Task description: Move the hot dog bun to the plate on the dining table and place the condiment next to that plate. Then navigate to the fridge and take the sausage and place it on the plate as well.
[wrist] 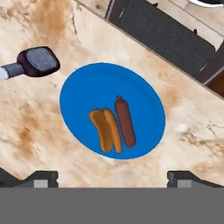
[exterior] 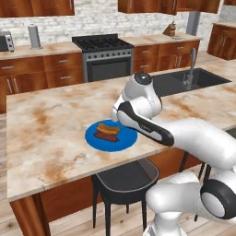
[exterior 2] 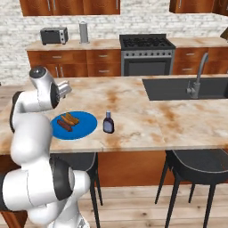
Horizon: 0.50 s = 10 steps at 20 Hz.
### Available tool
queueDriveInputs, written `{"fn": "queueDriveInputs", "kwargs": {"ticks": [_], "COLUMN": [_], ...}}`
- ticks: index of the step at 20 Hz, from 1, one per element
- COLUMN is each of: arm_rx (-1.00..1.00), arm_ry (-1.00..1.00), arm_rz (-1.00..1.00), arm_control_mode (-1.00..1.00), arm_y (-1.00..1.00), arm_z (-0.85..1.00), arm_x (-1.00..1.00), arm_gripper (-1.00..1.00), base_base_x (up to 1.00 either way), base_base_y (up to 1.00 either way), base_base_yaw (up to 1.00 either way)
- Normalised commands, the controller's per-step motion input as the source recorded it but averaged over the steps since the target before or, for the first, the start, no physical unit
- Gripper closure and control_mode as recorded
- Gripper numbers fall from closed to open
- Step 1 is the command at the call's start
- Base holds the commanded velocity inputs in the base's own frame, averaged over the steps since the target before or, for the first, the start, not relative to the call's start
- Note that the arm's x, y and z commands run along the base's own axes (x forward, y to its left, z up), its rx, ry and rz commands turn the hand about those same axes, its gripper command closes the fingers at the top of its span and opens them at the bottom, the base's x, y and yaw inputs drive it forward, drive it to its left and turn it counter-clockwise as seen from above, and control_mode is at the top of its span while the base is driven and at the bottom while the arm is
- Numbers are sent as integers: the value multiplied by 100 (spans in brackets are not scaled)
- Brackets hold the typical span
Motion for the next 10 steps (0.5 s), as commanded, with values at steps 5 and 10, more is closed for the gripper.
{"fn": "queueDriveInputs", "kwargs": {"ticks": [5,10], "arm_rx": [9,8], "arm_ry": [0,0], "arm_rz": [-10,-10], "arm_control_mode": [-100,-100], "arm_y": [-35,-48], "arm_z": [30,22], "arm_x": [-89,-88], "arm_gripper": [-100,-100], "base_base_x": [0,0], "base_base_y": [0,0], "base_base_yaw": [0,0]}}
